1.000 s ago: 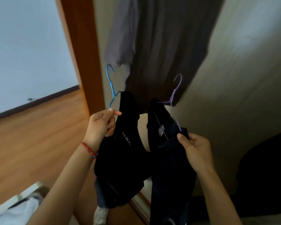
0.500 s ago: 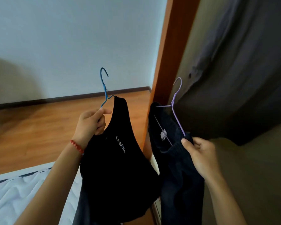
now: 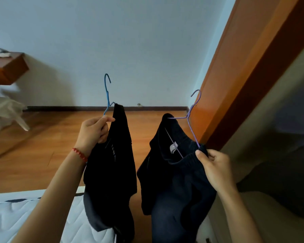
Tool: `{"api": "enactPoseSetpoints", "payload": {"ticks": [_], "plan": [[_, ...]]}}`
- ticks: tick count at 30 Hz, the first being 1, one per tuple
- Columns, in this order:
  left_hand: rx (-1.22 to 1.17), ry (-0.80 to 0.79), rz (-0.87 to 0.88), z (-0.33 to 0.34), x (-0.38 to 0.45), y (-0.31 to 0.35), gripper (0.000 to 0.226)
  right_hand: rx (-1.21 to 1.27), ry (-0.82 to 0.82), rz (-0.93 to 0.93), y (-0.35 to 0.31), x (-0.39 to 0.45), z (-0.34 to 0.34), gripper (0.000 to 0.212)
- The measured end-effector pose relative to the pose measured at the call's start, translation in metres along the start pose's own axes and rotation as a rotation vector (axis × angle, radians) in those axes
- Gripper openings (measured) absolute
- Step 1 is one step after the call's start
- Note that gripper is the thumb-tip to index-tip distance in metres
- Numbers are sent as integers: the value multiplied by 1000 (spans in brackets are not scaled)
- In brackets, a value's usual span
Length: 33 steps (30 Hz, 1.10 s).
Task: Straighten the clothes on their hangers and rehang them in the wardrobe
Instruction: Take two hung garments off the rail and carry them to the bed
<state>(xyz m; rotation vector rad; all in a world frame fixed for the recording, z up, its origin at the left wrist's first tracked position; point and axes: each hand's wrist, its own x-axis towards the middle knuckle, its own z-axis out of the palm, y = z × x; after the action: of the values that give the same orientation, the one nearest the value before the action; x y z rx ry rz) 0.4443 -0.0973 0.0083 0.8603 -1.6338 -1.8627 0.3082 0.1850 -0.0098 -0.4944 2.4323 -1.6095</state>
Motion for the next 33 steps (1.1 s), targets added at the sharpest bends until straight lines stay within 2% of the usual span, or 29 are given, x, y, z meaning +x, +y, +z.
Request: {"api": "enactPoseSetpoints", "payload": {"ticks": [7,20,28,33], "plan": [[18,121,46,-26,66,12,29,-36,-66,-82,-15,79,44,43],[42,437,77,-52,160,18,28,-35,-204,-134,-31,236,118,40],[31,540,76,-93,237,24,26,-52,-246,-167,-51,314,183,39],[14,595,97,-133,281,34,26,-113,-233,-274,-90,356,232,41]]}}
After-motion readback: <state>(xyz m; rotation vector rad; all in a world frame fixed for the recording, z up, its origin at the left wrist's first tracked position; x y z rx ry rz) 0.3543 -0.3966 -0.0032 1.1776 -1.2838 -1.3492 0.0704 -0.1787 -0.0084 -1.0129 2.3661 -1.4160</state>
